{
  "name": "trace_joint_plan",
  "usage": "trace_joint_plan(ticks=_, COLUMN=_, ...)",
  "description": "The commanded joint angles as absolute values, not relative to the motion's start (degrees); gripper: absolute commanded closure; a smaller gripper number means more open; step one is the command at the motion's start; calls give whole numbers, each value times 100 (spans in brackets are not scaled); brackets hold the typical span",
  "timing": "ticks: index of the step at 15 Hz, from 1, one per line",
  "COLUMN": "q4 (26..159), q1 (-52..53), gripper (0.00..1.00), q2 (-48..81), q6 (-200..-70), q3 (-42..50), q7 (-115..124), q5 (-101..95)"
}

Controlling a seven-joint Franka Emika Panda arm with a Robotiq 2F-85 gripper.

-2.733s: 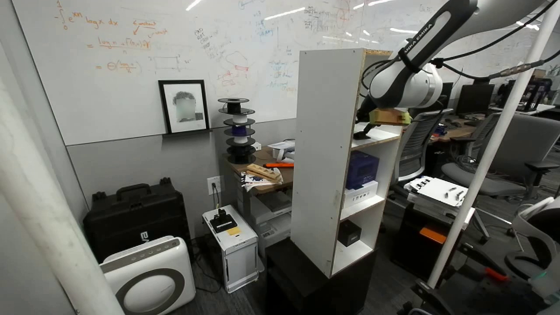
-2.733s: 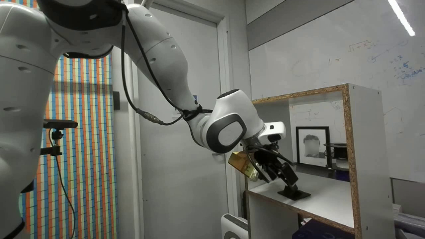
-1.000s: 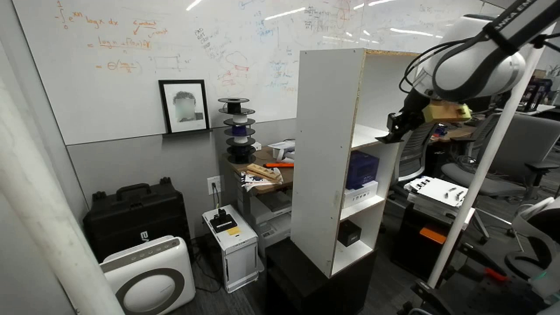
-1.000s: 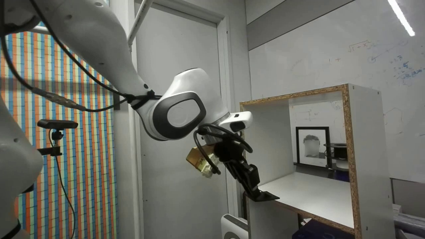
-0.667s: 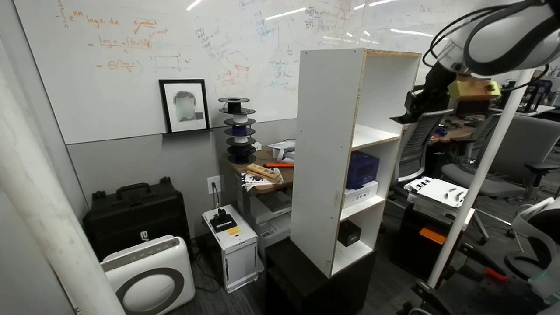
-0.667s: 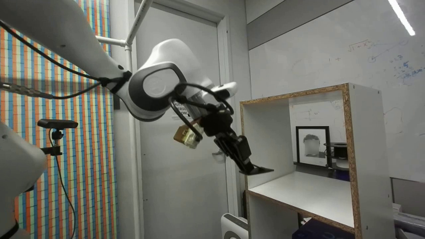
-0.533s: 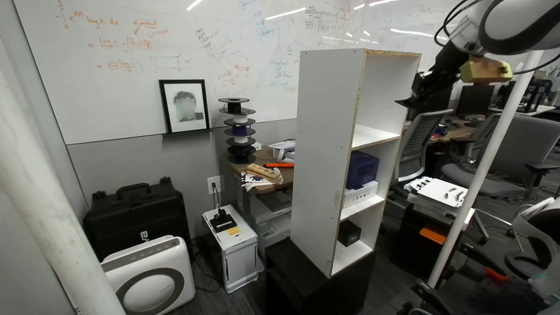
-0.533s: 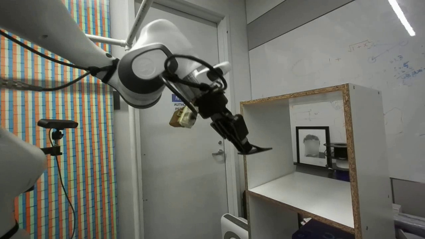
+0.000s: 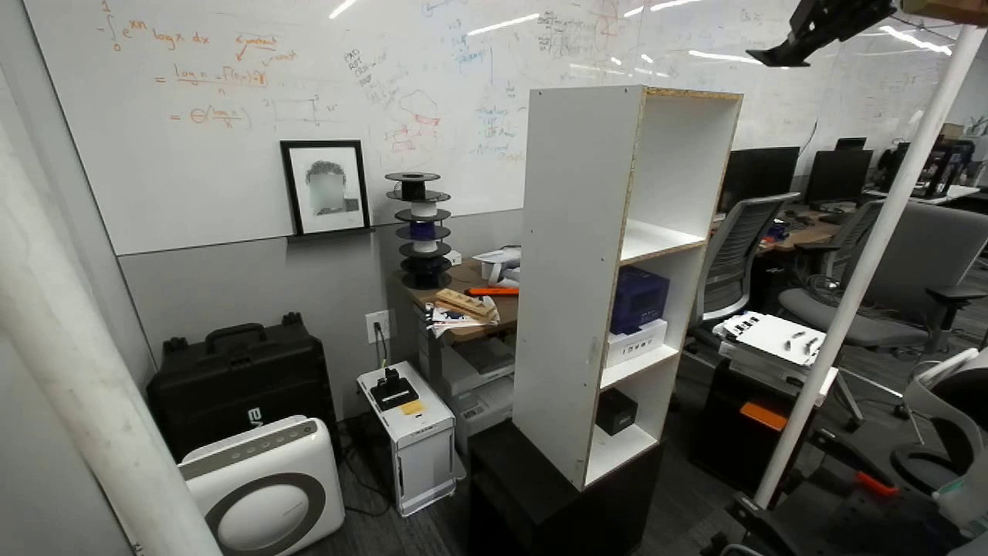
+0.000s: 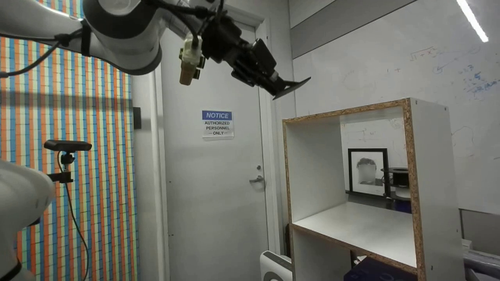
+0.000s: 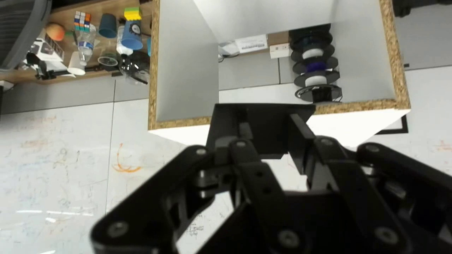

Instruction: Pick up the black object from the top compartment of the cabinet and put it on top of the cabinet.

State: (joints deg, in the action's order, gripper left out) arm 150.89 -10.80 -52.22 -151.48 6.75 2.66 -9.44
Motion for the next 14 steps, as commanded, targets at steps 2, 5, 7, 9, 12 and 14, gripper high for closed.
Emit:
trace_joint_plan(ticks=2, q4=14137, q1=-1272, gripper=82, q2=-4253, q6=-15442, q3=603, q7=412, q5=-781)
trace_joint_plan(ticks=5, q4=13549, q1=-1285, gripper=82, q2=-3510, q6=-15521, q3=529, q7=548, q5=-722)
trace_joint_plan(ticks=7, q4=13068, q1=-1290, gripper=82, q2=-2981, q6=-15504, q3=471, q7=658, q5=-708)
trace_joint_plan(ticks=9, q4=12604, q1=-1300, gripper=82, q2=-2466, q6=-15462, q3=414, q7=811, q5=-715)
trace_joint_plan(ticks=12, q4=12061, q1=-1134, gripper=82, q2=-1840, q6=-15339, q3=426, q7=883, q5=-598)
trace_joint_plan(ticks=14, q4=11841, q1=-1053, gripper=82, q2=-1533, q6=-15287, q3=385, q7=918, q5=-568)
